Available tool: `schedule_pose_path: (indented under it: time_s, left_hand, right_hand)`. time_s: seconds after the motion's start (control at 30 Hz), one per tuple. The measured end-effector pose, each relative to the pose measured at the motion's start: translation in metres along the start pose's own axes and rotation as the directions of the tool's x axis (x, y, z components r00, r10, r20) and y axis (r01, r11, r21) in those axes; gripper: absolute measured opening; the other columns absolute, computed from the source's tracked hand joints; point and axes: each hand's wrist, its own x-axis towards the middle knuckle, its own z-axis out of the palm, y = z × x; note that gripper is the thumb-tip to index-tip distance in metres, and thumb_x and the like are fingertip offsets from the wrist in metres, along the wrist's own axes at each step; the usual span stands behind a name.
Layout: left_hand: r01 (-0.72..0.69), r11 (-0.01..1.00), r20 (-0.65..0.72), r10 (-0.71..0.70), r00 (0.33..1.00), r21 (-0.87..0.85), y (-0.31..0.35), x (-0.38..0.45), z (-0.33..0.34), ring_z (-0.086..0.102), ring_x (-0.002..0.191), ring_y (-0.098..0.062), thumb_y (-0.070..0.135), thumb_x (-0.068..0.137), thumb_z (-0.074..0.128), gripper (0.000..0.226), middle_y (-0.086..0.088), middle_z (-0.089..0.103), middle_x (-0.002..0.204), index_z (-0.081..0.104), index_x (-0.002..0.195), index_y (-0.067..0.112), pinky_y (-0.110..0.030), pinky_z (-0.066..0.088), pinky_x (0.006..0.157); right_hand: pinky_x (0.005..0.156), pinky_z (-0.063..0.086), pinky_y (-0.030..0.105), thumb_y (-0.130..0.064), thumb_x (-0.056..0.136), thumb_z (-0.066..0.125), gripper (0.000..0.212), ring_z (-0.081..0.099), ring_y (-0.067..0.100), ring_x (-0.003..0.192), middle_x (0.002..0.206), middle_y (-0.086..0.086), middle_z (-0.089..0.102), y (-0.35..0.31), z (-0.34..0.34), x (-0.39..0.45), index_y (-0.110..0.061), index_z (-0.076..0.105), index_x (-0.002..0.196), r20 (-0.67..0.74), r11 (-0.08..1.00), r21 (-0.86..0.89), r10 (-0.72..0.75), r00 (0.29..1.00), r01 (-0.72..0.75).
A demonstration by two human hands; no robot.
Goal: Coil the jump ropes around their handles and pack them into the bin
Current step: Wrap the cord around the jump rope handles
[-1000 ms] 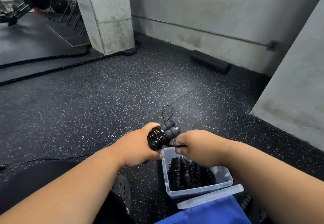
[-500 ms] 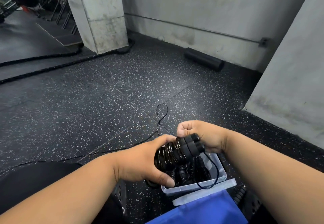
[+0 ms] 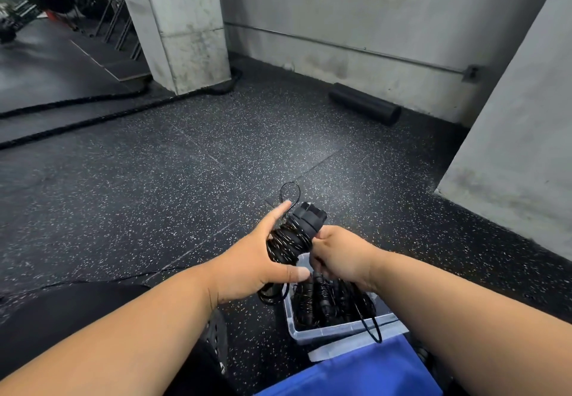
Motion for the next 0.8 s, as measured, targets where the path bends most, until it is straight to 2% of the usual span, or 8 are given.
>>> schedule_pose_path:
  time_s: [0.1,0.17,0.27,0.37,0.5,0.6,0.7,0.8]
  left_hand:
    - [0.0,0.994,-0.046,-0.005,0.999,-0.108,0.0,0.0,0.002,0.072,0.105,-0.007,0.02,0.077,0.095,0.093,0.005,0.076,0.12,0.043,0.151,0.038,-0.027,0.056,0.092]
    - [0.011,0.98,-0.08,-0.028,0.996,-0.201,-0.001,0.002,0.0,0.072,0.11,-0.012,0.023,0.073,0.097,0.092,0.002,0.077,0.121,0.046,0.148,0.034,-0.031,0.054,0.097]
    - [0.018,0.924,-0.163,-0.087,0.983,-0.382,0.003,0.005,-0.008,0.073,0.11,-0.018,0.028,0.069,0.099,0.095,-0.002,0.076,0.123,0.045,0.147,0.033,-0.038,0.056,0.097]
    - [-0.02,0.857,-0.218,-0.108,0.97,-0.516,0.006,0.008,-0.014,0.075,0.1,-0.013,0.029,0.071,0.097,0.091,0.0,0.077,0.117,0.048,0.148,0.029,-0.036,0.057,0.085]
    - [-0.058,0.825,-0.252,-0.104,0.962,-0.562,0.008,0.007,-0.005,0.073,0.094,-0.012,0.029,0.074,0.086,0.077,0.002,0.077,0.111,0.052,0.143,0.028,-0.037,0.056,0.083]
    - [-0.068,0.791,-0.246,-0.106,0.963,-0.608,0.01,0.006,0.004,0.07,0.087,-0.011,0.029,0.076,0.084,0.07,0.001,0.074,0.107,0.052,0.139,0.029,-0.033,0.057,0.075]
    - [-0.055,0.731,-0.2,-0.112,0.973,-0.68,0.013,0.004,0.014,0.066,0.075,-0.011,0.028,0.081,0.079,0.063,-0.003,0.069,0.099,0.053,0.138,0.025,-0.027,0.057,0.062]
    - [-0.045,0.672,-0.162,-0.114,0.98,-0.739,0.013,0.003,0.023,0.063,0.075,-0.014,0.031,0.082,0.077,0.056,-0.006,0.065,0.096,0.055,0.133,0.023,-0.029,0.055,0.065]
  right_hand:
    - [0.053,0.047,0.027,-0.02,0.111,0.039,0.032,0.058,0.015,0.051,0.062,0.004,0.065,-0.002,0.001,-0.001,-0.009,0.059,0.089,0.059,0.997,0.082,0.009,0.998,-0.014]
    - [0.069,0.052,0.034,-0.026,0.112,0.042,0.031,0.065,0.02,0.068,0.079,0.011,0.07,-0.004,-0.003,-0.002,-0.01,0.064,0.098,0.107,0.987,0.158,0.01,0.994,-0.027]
    - [0.084,0.048,0.031,-0.029,0.108,0.05,0.026,0.064,0.013,0.087,0.091,0.0,0.073,-0.008,-0.014,-0.011,-0.019,0.072,0.098,0.153,0.999,-0.008,-0.045,0.987,0.047]
    - [0.079,0.045,0.022,-0.039,0.107,0.05,0.028,0.056,0.0,0.08,0.083,-0.019,0.065,-0.017,-0.024,-0.024,-0.028,0.074,0.097,0.163,0.95,-0.277,-0.102,0.981,0.145]
    - [0.061,0.04,0.032,-0.032,0.105,0.051,0.027,0.041,0.007,0.06,0.067,-0.012,0.048,-0.026,-0.022,-0.031,-0.018,0.059,0.084,0.039,0.907,-0.325,-0.27,0.962,0.268]
    - [0.06,0.041,0.045,-0.029,0.103,0.051,0.031,0.037,0.01,0.06,0.065,-0.005,0.045,-0.027,-0.013,-0.032,-0.007,0.047,0.08,-0.139,0.864,-0.391,-0.397,0.907,0.318]
    - [0.062,0.04,0.047,-0.028,0.105,0.045,0.03,0.036,0.011,0.063,0.069,-0.002,0.043,-0.027,-0.006,-0.03,-0.006,0.042,0.085,-0.233,0.902,-0.296,-0.388,0.892,0.315]
    - [0.059,0.035,0.039,-0.029,0.109,0.04,0.034,0.035,0.014,0.063,0.071,0.004,0.041,-0.028,0.001,-0.03,-0.002,0.038,0.089,-0.302,0.948,-0.058,-0.316,0.9,0.313]
